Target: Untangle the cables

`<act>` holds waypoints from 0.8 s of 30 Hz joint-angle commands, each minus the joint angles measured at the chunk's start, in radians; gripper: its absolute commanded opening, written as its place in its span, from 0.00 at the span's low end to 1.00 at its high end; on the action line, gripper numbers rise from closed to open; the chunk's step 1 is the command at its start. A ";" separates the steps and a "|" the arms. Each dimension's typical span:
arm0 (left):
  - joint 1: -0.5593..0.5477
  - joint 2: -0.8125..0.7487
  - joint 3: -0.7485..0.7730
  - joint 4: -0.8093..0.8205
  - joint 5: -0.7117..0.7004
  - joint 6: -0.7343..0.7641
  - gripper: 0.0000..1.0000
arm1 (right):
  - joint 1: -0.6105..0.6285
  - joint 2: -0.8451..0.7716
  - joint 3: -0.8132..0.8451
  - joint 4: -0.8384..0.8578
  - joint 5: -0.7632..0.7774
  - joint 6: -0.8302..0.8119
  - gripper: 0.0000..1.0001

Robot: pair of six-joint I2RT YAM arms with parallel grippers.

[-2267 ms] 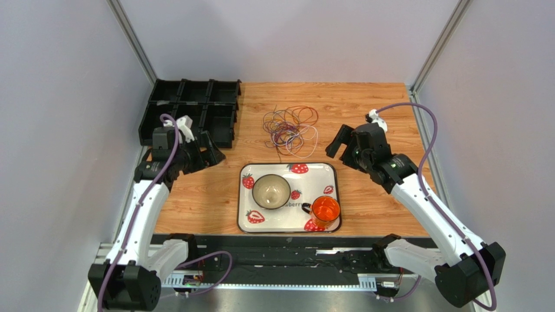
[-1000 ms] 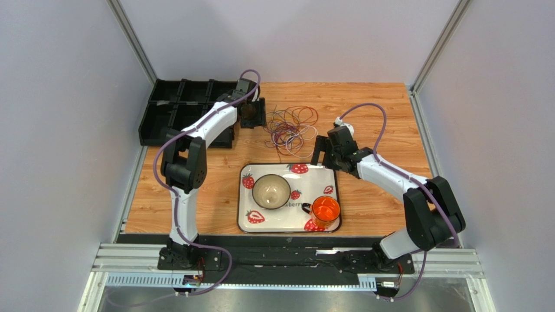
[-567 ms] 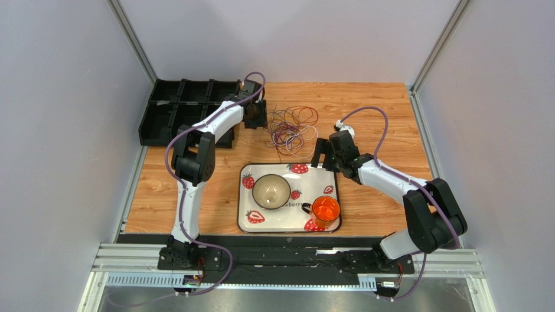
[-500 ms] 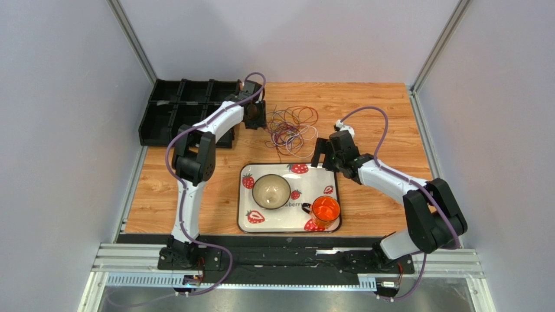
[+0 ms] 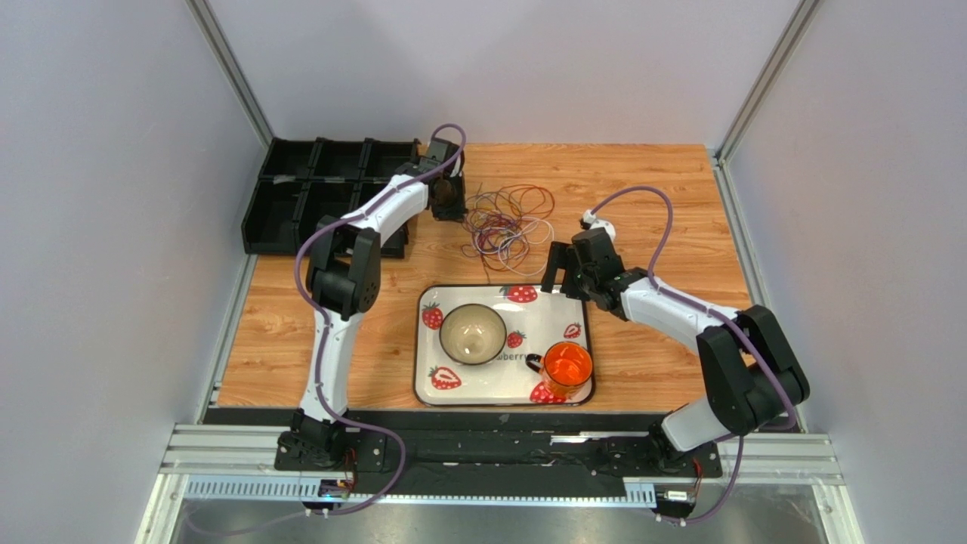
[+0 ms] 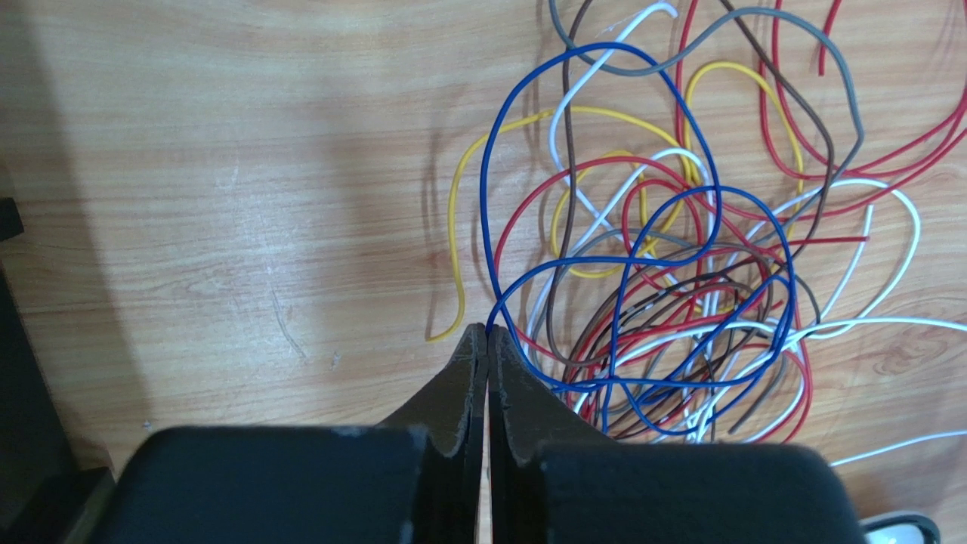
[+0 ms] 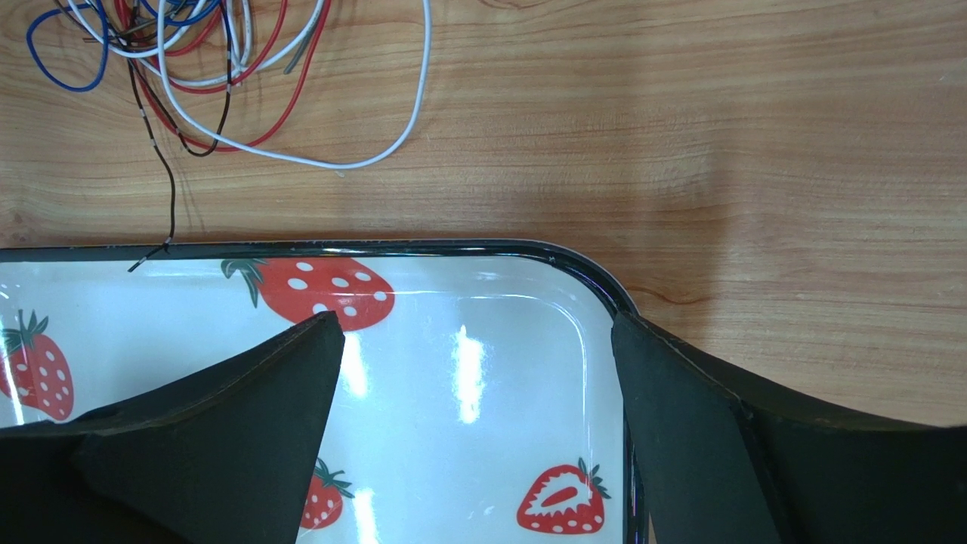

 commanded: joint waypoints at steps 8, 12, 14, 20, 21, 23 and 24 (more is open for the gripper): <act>-0.023 -0.201 0.199 -0.073 0.028 0.011 0.00 | -0.001 0.025 0.028 0.034 -0.006 -0.008 0.92; -0.047 -0.255 0.340 -0.131 0.046 0.050 0.00 | -0.001 0.028 0.030 0.031 -0.001 -0.006 0.92; -0.058 -0.283 0.415 -0.144 0.061 0.054 0.00 | -0.002 0.028 0.031 0.028 0.000 -0.005 0.92; -0.071 -0.363 0.480 -0.145 0.118 0.030 0.00 | -0.001 0.035 0.034 0.025 0.000 -0.002 0.92; -0.072 -0.381 0.472 -0.139 0.118 0.028 0.00 | -0.002 0.033 0.034 0.023 0.000 -0.003 0.92; -0.074 -0.395 0.413 -0.121 0.120 0.035 0.00 | -0.001 0.035 0.036 0.025 0.002 -0.002 0.92; -0.072 -0.399 0.390 -0.108 0.115 0.035 0.00 | -0.001 0.038 0.037 0.022 0.002 -0.002 0.92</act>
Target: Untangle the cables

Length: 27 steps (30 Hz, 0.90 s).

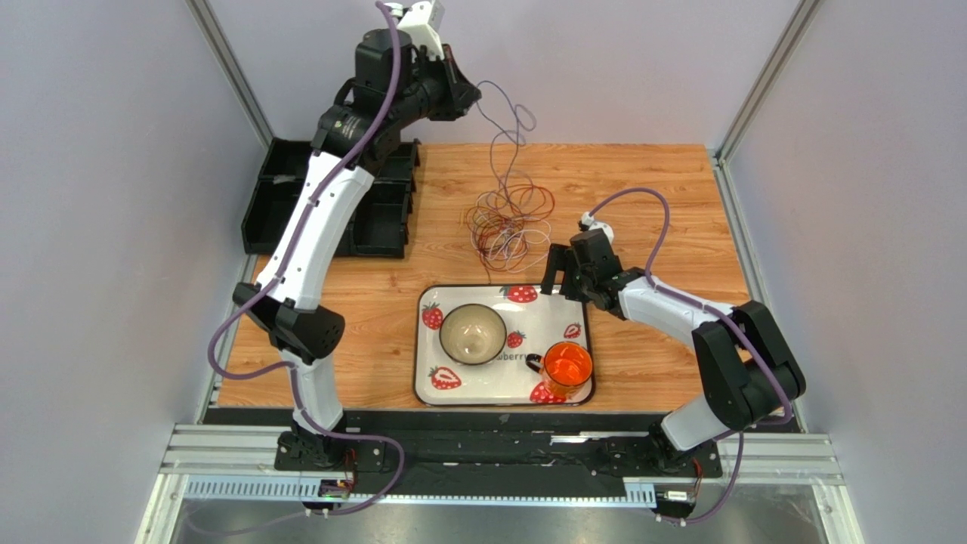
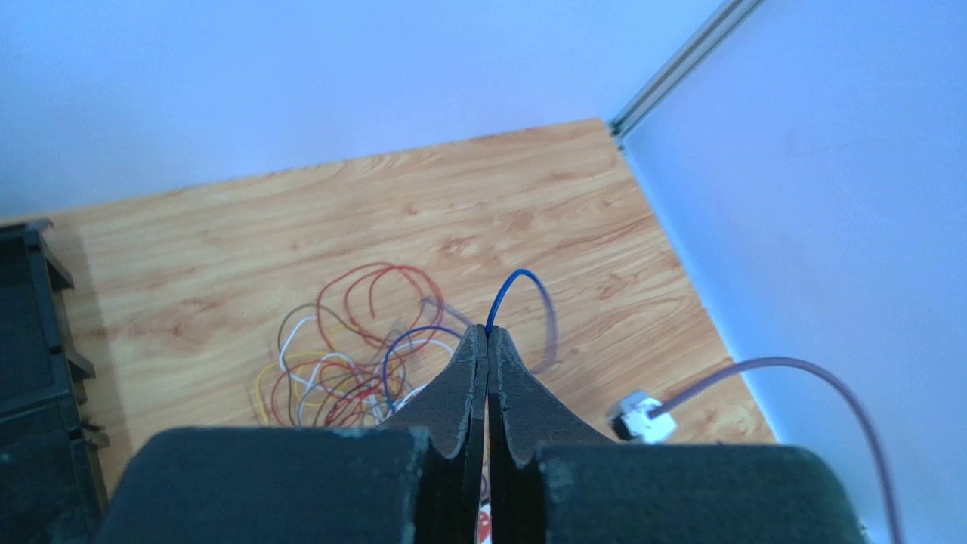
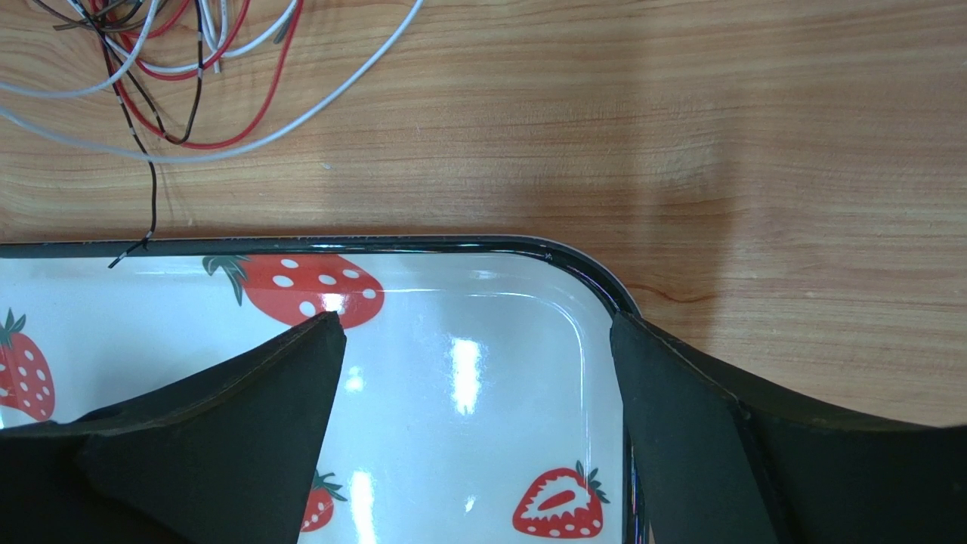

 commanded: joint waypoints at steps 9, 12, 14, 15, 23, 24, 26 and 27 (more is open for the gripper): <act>0.002 0.085 -0.325 0.012 0.058 -0.021 0.00 | -0.002 0.015 0.039 0.022 0.004 -0.005 0.92; 0.000 0.139 -0.356 0.013 0.084 -0.021 0.00 | 0.000 0.022 0.045 0.014 0.004 -0.005 0.92; 0.000 0.160 -0.362 0.012 0.105 -0.021 0.00 | 0.001 0.027 0.049 0.011 0.002 -0.006 0.92; 0.000 0.175 -0.364 0.012 0.110 -0.021 0.00 | 0.000 0.027 0.052 0.009 0.002 -0.006 0.92; -0.009 0.170 -0.358 -0.002 0.114 -0.002 0.00 | 0.000 -0.014 0.010 0.055 -0.018 -0.014 0.92; -0.009 0.154 -0.356 -0.008 0.111 0.001 0.00 | -0.002 -0.020 0.003 0.061 -0.021 -0.017 0.92; -0.009 0.119 -0.345 -0.014 0.113 0.015 0.00 | 0.000 -0.042 -0.013 0.084 -0.036 -0.023 0.91; -0.009 0.108 -0.339 -0.019 0.114 0.024 0.00 | 0.000 -0.048 -0.015 0.086 -0.041 -0.029 0.92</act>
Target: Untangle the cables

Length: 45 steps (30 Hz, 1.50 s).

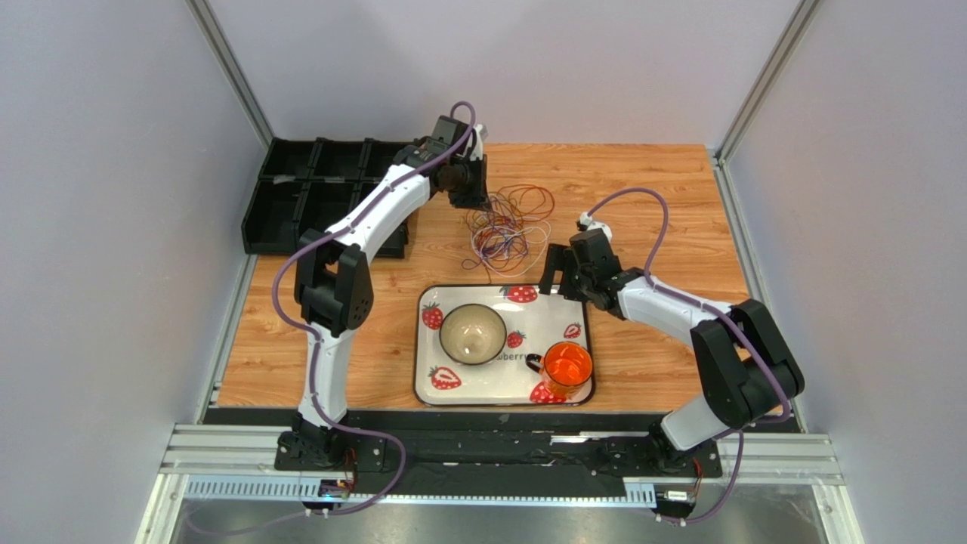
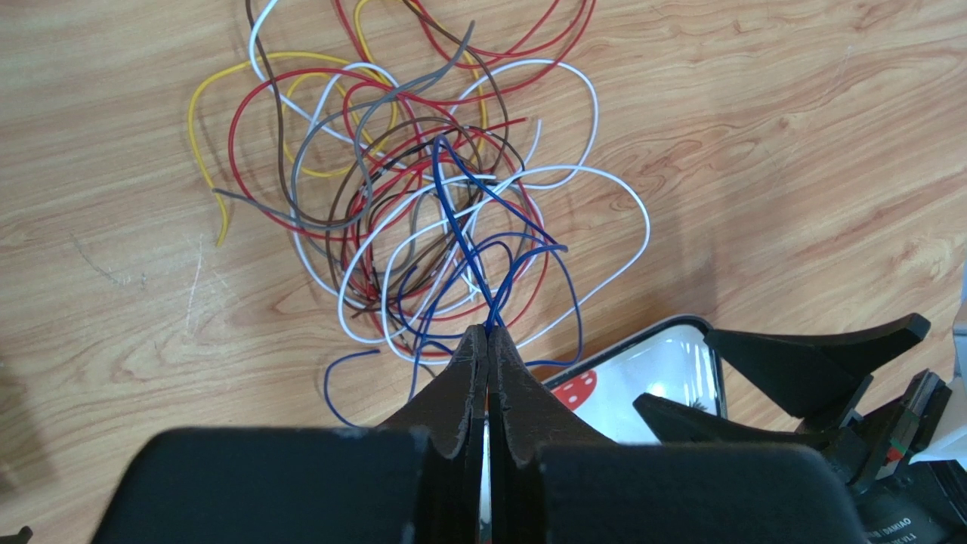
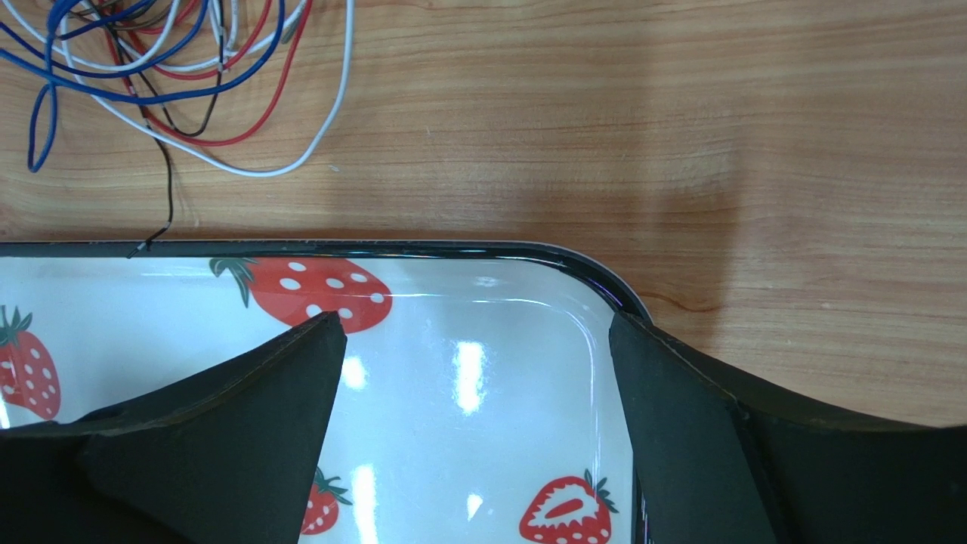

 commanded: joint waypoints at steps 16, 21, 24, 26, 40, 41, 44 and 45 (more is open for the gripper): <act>-0.004 -0.239 0.243 -0.066 0.111 0.061 0.00 | 0.000 -0.079 -0.026 0.134 -0.106 -0.055 0.91; -0.004 -0.271 0.234 -0.003 0.193 0.047 0.00 | 0.000 -0.119 -0.079 0.212 -0.125 -0.062 0.92; -0.004 -0.305 0.205 0.071 0.225 0.030 0.00 | -0.002 -0.116 -0.083 0.223 -0.128 -0.064 0.92; -0.004 -0.324 0.186 0.115 0.234 0.017 0.00 | 0.000 -0.116 -0.083 0.229 -0.131 -0.061 0.92; -0.003 -0.325 0.178 0.126 0.230 -0.025 0.00 | 0.024 0.042 0.104 0.293 -0.315 -0.021 0.90; -0.003 -0.325 0.177 0.126 0.228 -0.025 0.00 | 0.027 0.059 0.112 0.305 -0.315 -0.013 0.89; -0.003 -0.327 0.165 0.128 0.223 -0.026 0.00 | 0.047 0.127 0.153 0.348 -0.315 0.004 0.88; -0.001 -0.328 0.163 0.128 0.222 -0.029 0.00 | 0.052 0.145 0.170 0.345 -0.312 0.005 0.87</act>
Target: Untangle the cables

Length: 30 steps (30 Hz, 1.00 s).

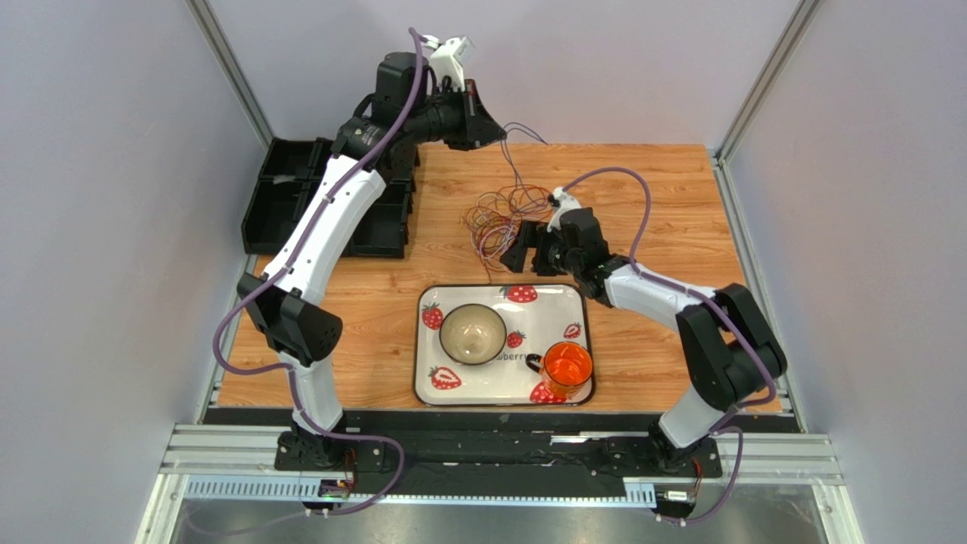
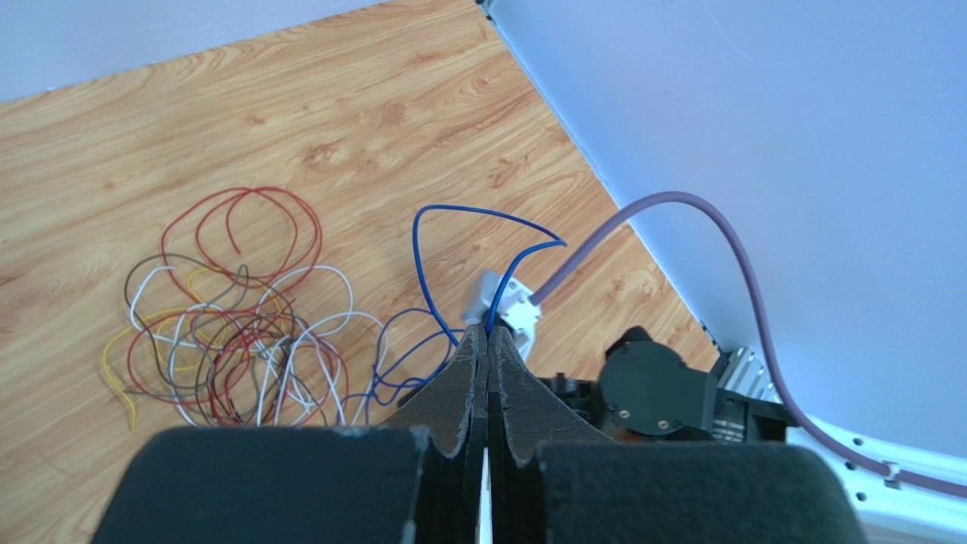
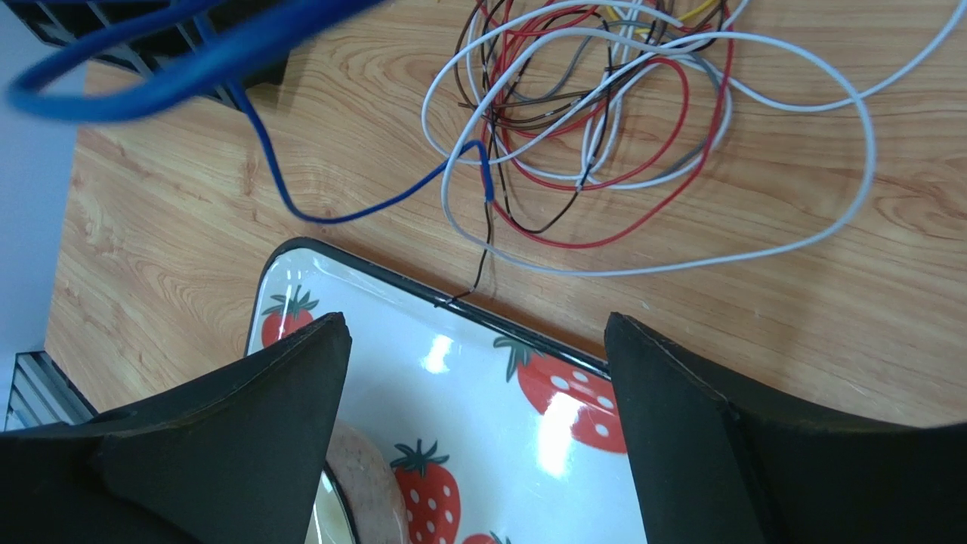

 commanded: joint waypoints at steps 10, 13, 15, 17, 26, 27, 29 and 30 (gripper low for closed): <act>0.010 -0.059 -0.007 0.030 -0.008 -0.045 0.00 | 0.083 0.194 0.162 0.106 0.045 0.006 0.72; 0.023 -0.059 -0.007 0.030 -0.006 -0.057 0.00 | 0.102 0.206 0.154 0.118 0.091 -0.006 0.72; 0.027 -0.060 -0.012 0.031 -0.005 -0.067 0.00 | 0.107 0.217 0.159 0.115 0.112 -0.012 0.69; 0.033 -0.062 -0.012 0.031 0.004 -0.076 0.00 | 0.113 0.217 0.166 0.112 0.161 -0.023 0.66; 0.040 -0.082 -0.030 0.036 0.011 -0.076 0.00 | 0.153 0.275 0.254 0.080 0.267 -0.077 0.59; 0.041 -0.085 -0.033 0.034 0.012 -0.077 0.00 | 0.155 0.280 0.258 0.078 0.270 -0.078 0.58; 0.043 -0.085 -0.034 0.034 0.018 -0.082 0.00 | 0.158 0.292 0.269 0.077 0.287 -0.083 0.54; 0.044 -0.083 -0.034 0.034 0.020 -0.083 0.00 | 0.158 0.297 0.274 0.077 0.290 -0.085 0.52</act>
